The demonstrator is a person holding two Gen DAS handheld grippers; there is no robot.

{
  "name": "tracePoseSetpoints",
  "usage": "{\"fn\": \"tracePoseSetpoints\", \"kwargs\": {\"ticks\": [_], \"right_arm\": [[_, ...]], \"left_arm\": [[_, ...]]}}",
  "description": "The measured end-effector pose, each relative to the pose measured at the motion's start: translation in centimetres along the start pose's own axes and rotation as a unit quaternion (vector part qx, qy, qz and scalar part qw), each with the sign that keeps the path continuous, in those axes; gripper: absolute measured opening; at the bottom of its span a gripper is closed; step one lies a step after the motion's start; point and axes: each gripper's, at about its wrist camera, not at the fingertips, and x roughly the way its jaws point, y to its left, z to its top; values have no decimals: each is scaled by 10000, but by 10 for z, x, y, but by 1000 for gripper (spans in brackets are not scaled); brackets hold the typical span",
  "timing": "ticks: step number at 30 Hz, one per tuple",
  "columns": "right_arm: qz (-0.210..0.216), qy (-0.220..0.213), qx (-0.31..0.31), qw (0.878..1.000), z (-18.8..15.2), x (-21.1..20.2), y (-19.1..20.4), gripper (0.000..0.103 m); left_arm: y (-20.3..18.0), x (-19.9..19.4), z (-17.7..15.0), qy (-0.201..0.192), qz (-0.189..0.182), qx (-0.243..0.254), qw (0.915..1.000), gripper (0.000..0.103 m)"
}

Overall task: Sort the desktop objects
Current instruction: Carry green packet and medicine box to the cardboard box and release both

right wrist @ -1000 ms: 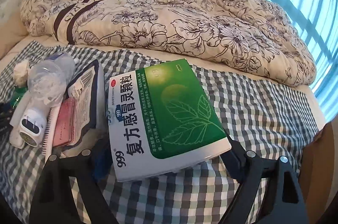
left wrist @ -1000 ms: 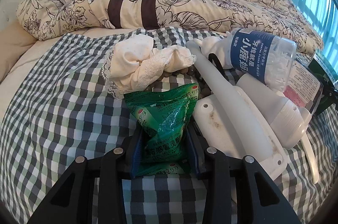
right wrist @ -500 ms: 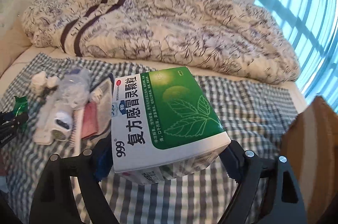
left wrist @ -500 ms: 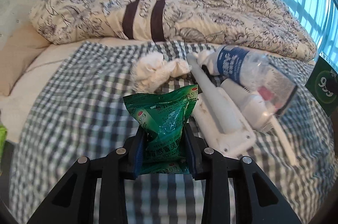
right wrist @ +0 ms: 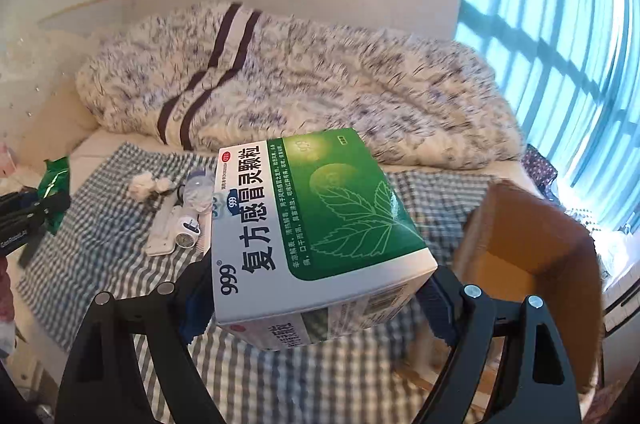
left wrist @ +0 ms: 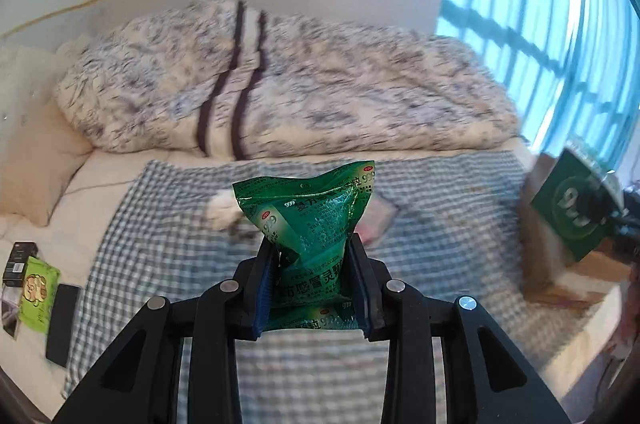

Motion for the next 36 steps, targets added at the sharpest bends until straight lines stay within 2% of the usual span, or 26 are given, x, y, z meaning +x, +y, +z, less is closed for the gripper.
{"fn": "tracePoseSetpoints", "kwargs": {"ticks": [4,7,11,15,19,23,27,29,30,31,32,33,36], "right_arm": [[-88,-69,172,9998,-8,-41,-40,85],[-312,-162,288,9990,-16,-66,-77,85],[-641,-135,606,9960,-27,-81,-131,85],[-861,-45,945,9918,-38,-78,-183,85],[-1023,94,1179,9877,-46,-64,-222,85],[-1022,212,1387,9848,-52,-41,-251,85],[-964,337,1469,9839,-60,-22,-267,85],[-931,375,1468,9841,-64,-15,-270,85],[-888,350,1464,9846,-66,-14,-271,86],[-870,289,1459,9850,-68,-15,-271,86],[-917,251,1461,9847,-69,-15,-273,90],[-994,269,1469,9838,-69,-15,-274,97],[-1058,271,1548,9819,-70,-20,-279,100]], "left_arm": [[-72,-22,10,-41,-728,57,9973,34],[-143,-25,15,-31,-1249,318,9917,34],[-227,-7,21,109,-1680,625,9837,34],[-294,21,15,285,-1997,904,9753,34],[-345,58,10,632,-1979,1229,9704,34],[-366,83,3,771,-1968,1323,9684,34],[-376,94,-5,725,-1864,1651,9658,34],[-382,94,-8,660,-1937,1772,9627,36],[-385,92,-10,659,-1980,1770,9618,51],[-386,92,-11,696,-2071,1749,9600,86],[-388,92,-11,727,-2066,1729,9603,103],[-388,93,-9,633,-1987,1712,9629,103],[-394,89,-8,432,-1790,1906,9642,103]]}}
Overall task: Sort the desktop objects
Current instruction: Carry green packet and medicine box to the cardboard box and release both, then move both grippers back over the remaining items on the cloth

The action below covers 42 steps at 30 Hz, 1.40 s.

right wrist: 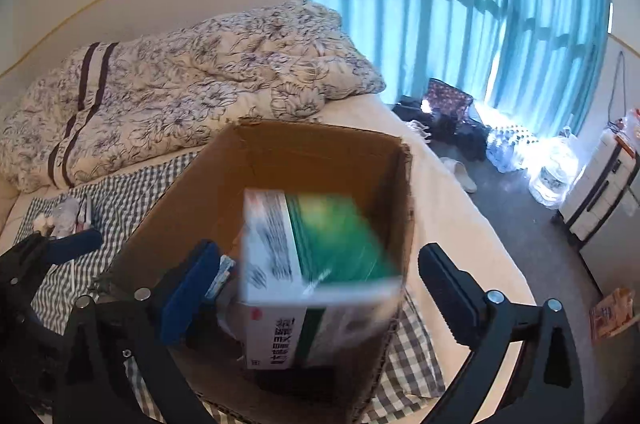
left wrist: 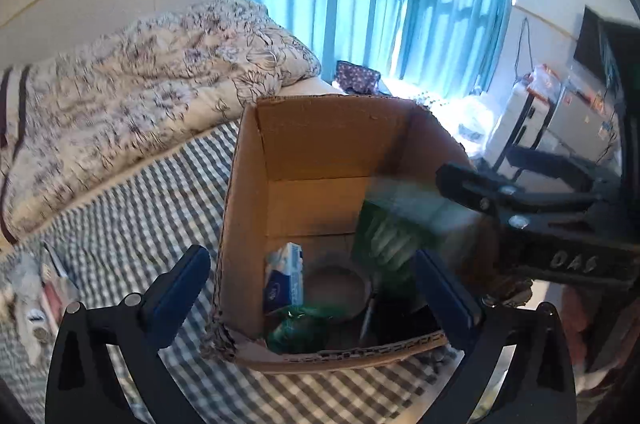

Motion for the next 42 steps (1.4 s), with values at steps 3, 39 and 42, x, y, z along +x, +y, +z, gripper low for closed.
{"fn": "tracePoseSetpoints", "kwargs": {"ticks": [3,39,42], "right_arm": [[161,-84,114,9998,2,-9,-2,100],[1696,-78,-1917,9667,-75,19,398,100],[1616,37,-1951,9674,-92,57,413,100]], "left_arm": [[-6,-8,-4,-60,146,147,9998,103],[392,-122,-208,173,2605,-2455,9336,103],[411,-85,-227,382,2607,-2612,9286,103]]}}
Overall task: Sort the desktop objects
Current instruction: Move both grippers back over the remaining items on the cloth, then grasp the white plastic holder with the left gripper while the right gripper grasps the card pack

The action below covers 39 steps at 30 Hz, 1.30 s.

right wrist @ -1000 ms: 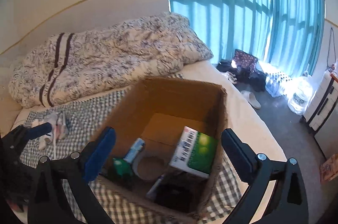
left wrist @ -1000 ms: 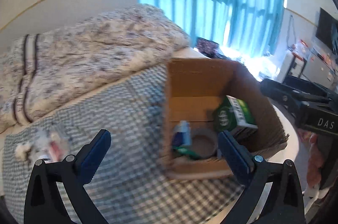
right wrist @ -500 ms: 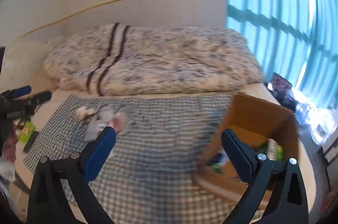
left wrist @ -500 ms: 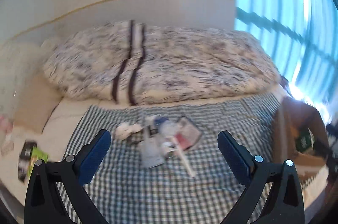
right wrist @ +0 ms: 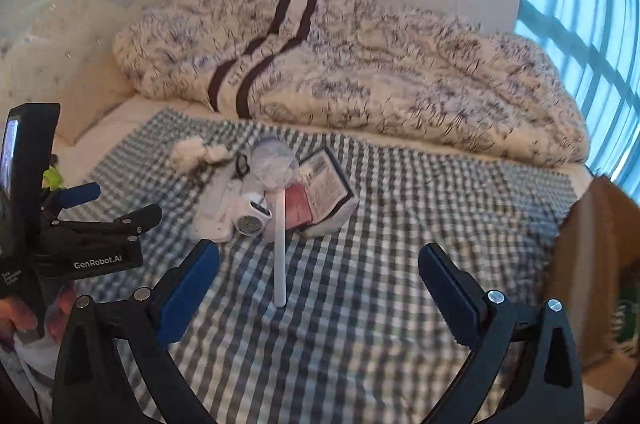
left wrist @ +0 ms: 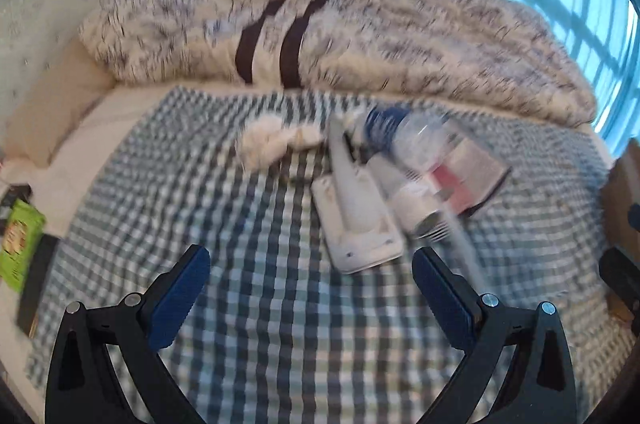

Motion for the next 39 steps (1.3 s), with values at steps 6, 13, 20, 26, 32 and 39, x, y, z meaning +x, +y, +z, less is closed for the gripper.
{"fn": "tracePoseSetpoints", "kwargs": {"ticks": [6,13,20,26,32,39], "right_arm": [[113,376,206,9990,-24,62,-6,100],[71,429,370,9984,-30,89,-20,100],[-19,323,610,9976,-13,105,-44,100],[-48,308,714,9970,14,132,-62,100],[18,348,654,9972,30,162,-55,100],[76,579,567,9967,27,180,-38,44]], "left_arm": [[3,53,-9,101,-245,-440,9987,103],[-13,80,-6,48,-306,-329,9990,103],[-18,103,0,325,-562,-427,9970,103],[-34,117,-2,490,-202,-60,9986,103],[-27,110,-2,287,-368,-159,9988,71],[-21,107,-2,238,-564,-386,9974,69]]}}
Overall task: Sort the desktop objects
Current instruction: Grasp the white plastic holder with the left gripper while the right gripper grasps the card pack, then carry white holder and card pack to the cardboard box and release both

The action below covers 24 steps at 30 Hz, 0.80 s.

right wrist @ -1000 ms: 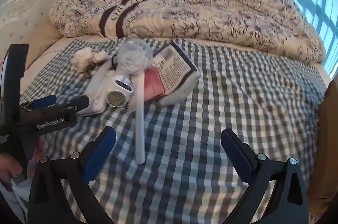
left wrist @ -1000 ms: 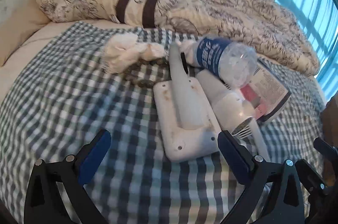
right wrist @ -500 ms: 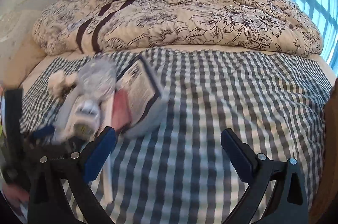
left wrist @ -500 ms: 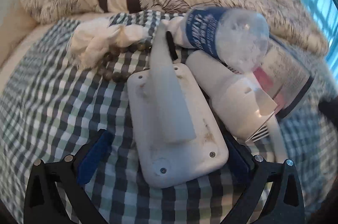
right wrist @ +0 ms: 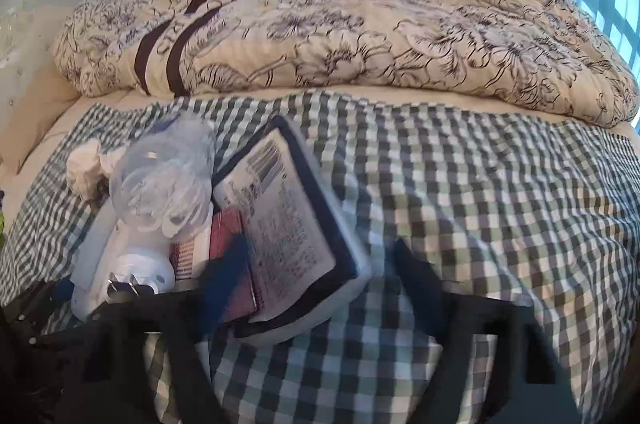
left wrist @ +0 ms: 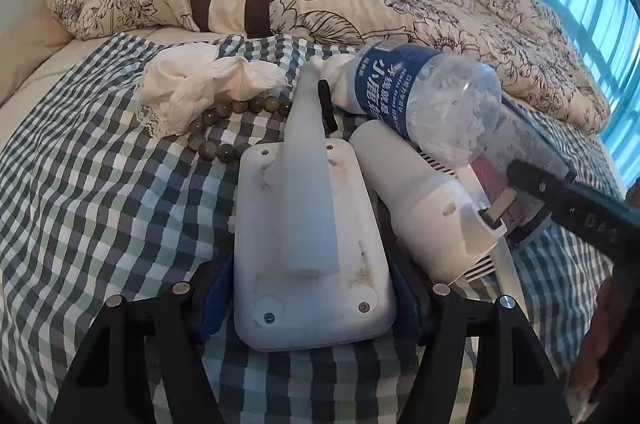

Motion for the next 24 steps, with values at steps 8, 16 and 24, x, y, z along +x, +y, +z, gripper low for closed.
{"fn": "tracePoseSetpoints", "kwargs": {"ticks": [8,16,24], "right_arm": [[45,-154,93,9998,-8,-29,-3,21],[-343,-384,-357,9980,-32,-81,0,19],[-356,-412,-395,9977,-50,-129,-2,19]], "left_arm": [[6,-16,-6,38,99,78,9999,66],[14,-51,-19,49,301,130,9995,66],[23,-101,-47,24,483,181,9987,66]]}}
